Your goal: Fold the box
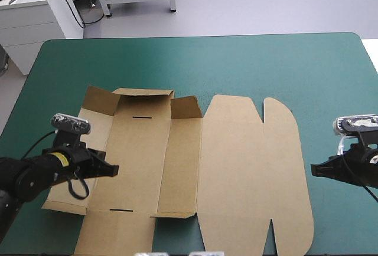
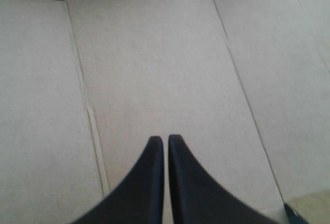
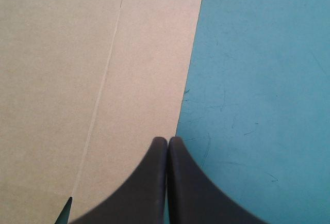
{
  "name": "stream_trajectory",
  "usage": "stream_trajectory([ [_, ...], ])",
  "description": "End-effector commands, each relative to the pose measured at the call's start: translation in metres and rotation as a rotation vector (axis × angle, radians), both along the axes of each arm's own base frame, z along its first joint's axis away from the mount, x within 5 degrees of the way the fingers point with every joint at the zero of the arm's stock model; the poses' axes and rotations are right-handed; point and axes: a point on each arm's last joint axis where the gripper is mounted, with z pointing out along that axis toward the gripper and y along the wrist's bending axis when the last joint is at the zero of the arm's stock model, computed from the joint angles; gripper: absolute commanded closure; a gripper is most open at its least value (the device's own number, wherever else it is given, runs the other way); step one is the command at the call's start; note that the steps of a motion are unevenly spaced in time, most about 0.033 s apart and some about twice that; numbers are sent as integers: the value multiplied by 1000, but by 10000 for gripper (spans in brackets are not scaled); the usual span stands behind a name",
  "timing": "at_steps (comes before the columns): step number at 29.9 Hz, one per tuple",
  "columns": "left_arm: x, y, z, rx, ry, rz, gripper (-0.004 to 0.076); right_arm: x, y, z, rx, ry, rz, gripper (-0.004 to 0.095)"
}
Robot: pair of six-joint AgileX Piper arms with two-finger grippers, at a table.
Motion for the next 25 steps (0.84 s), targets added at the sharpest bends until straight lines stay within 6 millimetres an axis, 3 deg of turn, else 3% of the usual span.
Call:
stream_trajectory([
  [1, 27, 9, 20, -25, -67, 80, 706, -1, 1, 9, 5, -45, 4, 927],
  [8, 63, 76, 34, -167, -71, 276, 706, -1, 4, 9, 34, -46, 13, 927],
  [15, 55, 151, 21, -333, -27, 489, 707, 1, 9, 11, 74, -79, 58, 927],
  [18, 50, 160, 18, -339, -10, 515, 710, 2, 9, 13, 78, -100, 54, 927],
  [25, 49, 161, 13, -251, 8, 451, 710, 1, 9, 12, 80, -87, 58, 927],
])
